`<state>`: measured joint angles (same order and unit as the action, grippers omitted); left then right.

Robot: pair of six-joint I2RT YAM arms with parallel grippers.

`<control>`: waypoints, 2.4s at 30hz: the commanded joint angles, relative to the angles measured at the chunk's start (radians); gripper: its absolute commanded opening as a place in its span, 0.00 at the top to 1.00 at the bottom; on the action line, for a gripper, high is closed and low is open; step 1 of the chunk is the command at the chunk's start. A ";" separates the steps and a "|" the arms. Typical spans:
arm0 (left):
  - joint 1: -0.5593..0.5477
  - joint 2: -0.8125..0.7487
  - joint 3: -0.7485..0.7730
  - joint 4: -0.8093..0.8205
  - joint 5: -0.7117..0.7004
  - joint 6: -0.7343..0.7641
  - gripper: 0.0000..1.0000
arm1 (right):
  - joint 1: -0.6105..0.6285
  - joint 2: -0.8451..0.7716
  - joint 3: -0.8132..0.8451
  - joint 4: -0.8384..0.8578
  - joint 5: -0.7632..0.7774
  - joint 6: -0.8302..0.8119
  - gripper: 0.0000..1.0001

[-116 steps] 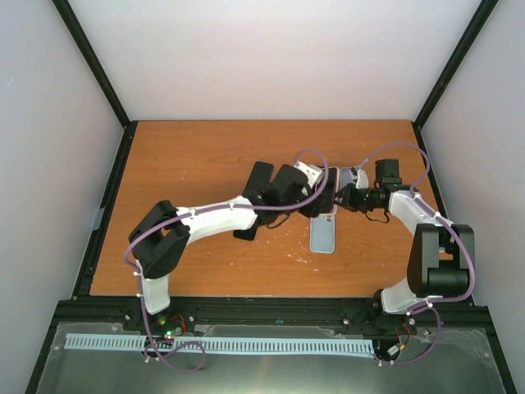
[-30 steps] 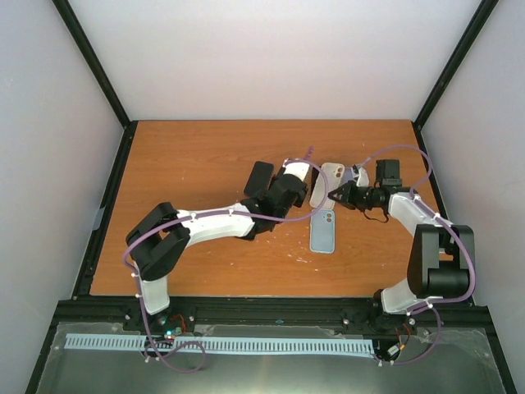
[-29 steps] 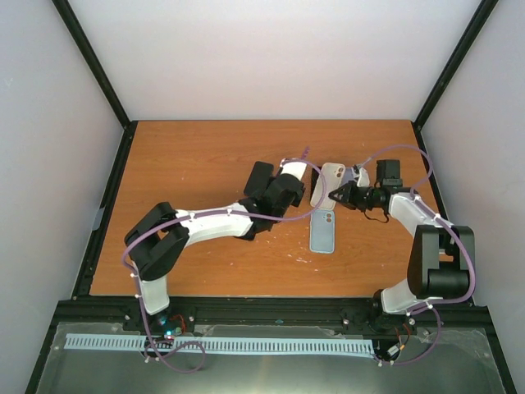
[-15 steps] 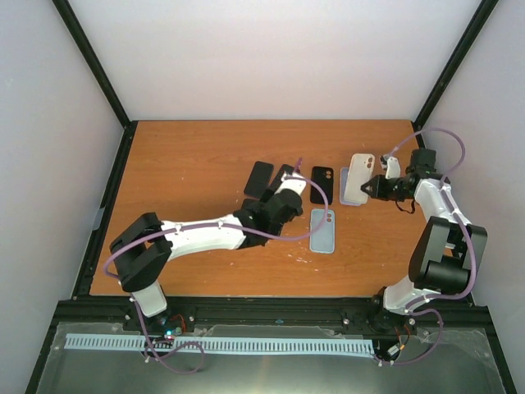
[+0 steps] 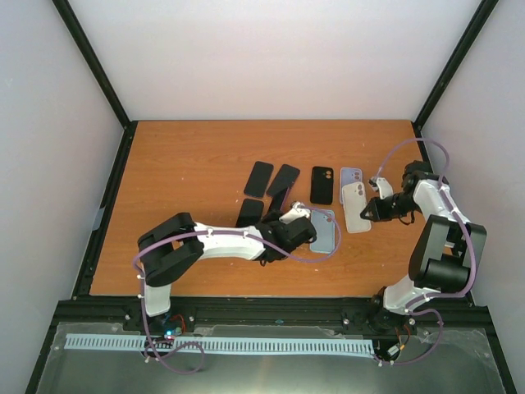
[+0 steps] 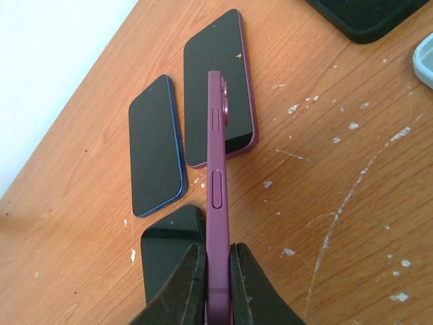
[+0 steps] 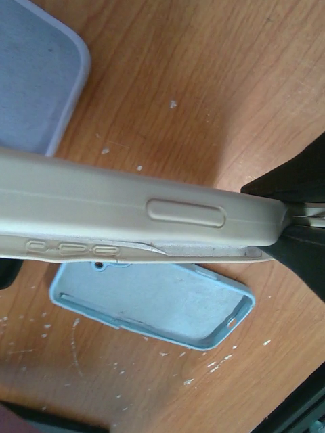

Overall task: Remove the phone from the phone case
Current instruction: Place the phone at the center of the board, then place the phone case at the center of the board.

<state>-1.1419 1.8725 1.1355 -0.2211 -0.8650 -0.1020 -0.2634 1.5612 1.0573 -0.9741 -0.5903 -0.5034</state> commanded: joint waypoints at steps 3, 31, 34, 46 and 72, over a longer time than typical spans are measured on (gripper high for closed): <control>-0.049 0.059 0.054 -0.140 -0.079 -0.066 1.00 | -0.003 0.070 0.017 -0.087 0.039 -0.064 0.97; -0.095 0.167 0.029 -0.245 0.058 -0.278 0.70 | -0.011 0.282 0.042 -0.148 -0.034 -0.056 0.78; -0.096 0.146 0.019 -0.218 0.063 -0.275 0.69 | -0.012 0.277 0.053 -0.170 -0.037 -0.067 0.87; -0.077 0.027 -0.038 -0.106 0.098 -0.245 0.59 | -0.019 0.308 0.034 -0.302 0.008 -0.101 0.93; 0.130 -0.290 -0.195 0.037 0.286 -0.221 0.40 | -0.090 0.141 0.048 -0.251 0.137 -0.115 0.55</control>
<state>-1.0431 1.6291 0.9504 -0.2157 -0.6113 -0.3309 -0.3416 1.7573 1.0840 -1.2411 -0.5003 -0.6056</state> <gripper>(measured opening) 0.593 0.453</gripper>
